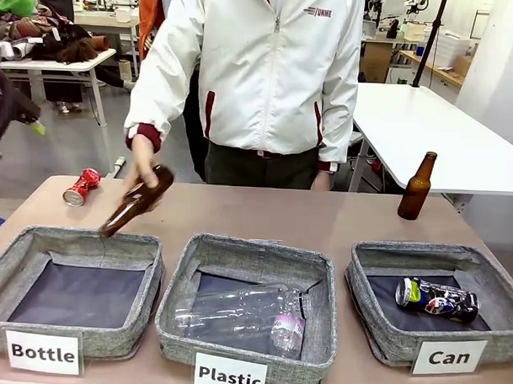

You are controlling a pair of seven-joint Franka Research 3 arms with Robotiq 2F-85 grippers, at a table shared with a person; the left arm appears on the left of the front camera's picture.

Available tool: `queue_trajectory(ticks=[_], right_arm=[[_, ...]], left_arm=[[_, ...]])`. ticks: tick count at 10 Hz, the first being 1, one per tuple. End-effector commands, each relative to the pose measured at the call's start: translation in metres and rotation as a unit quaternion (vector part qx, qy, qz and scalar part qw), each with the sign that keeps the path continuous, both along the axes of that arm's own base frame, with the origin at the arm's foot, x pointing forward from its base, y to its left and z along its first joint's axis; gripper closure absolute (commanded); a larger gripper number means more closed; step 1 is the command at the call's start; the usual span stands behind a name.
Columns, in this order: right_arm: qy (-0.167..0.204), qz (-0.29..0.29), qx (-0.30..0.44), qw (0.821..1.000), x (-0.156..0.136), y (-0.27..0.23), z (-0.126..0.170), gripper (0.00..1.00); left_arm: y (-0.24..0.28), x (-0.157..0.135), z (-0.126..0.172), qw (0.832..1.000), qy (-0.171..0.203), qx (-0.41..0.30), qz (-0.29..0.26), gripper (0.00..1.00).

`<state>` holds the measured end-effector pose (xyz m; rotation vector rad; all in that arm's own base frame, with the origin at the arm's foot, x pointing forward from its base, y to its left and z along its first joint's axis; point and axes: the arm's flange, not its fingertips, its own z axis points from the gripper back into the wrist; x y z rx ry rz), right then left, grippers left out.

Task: Sort the can waste into the basket.
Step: Pick up the can waste from the table and place it in the right Fabric basket.

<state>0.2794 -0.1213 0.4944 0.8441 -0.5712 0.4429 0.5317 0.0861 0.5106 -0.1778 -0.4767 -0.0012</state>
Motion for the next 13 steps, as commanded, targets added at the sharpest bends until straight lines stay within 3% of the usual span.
queue_trajectory(ticks=[1, 3, 4, 8, 11, 13], right_arm=[[-0.01, 0.008, -0.003, 1.0, -0.001, -0.003, 0.0, 0.0], [-0.01, 0.008, -0.003, 1.0, -0.001, -0.003, 0.0, 0.0], [-0.01, 0.008, -0.003, 1.0, -0.001, -0.003, 0.0, 0.0], [-0.01, 0.008, -0.003, 1.0, -0.001, -0.003, 0.0, 0.0], [-0.01, 0.008, -0.003, 1.0, -0.001, -0.003, 0.0, 0.0], [-0.01, 0.008, -0.003, 1.0, -0.001, -0.003, 0.0, 0.0]], left_arm=[[0.057, -0.027, 0.037, 0.994, 0.054, -0.057, -0.076, 0.0], [0.141, -0.1, 0.047, 0.985, 0.026, -0.134, -0.101, 0.0], [0.174, -0.134, 0.037, 0.984, 0.008, -0.164, -0.07, 0.0], [0.21, -0.196, -0.008, 0.975, -0.039, -0.213, -0.052, 0.0], [0.203, -0.19, -0.007, 0.978, -0.031, -0.201, -0.051, 0.0], [0.18, -0.154, 0.007, 0.984, -0.01, -0.169, -0.055, 0.0]])
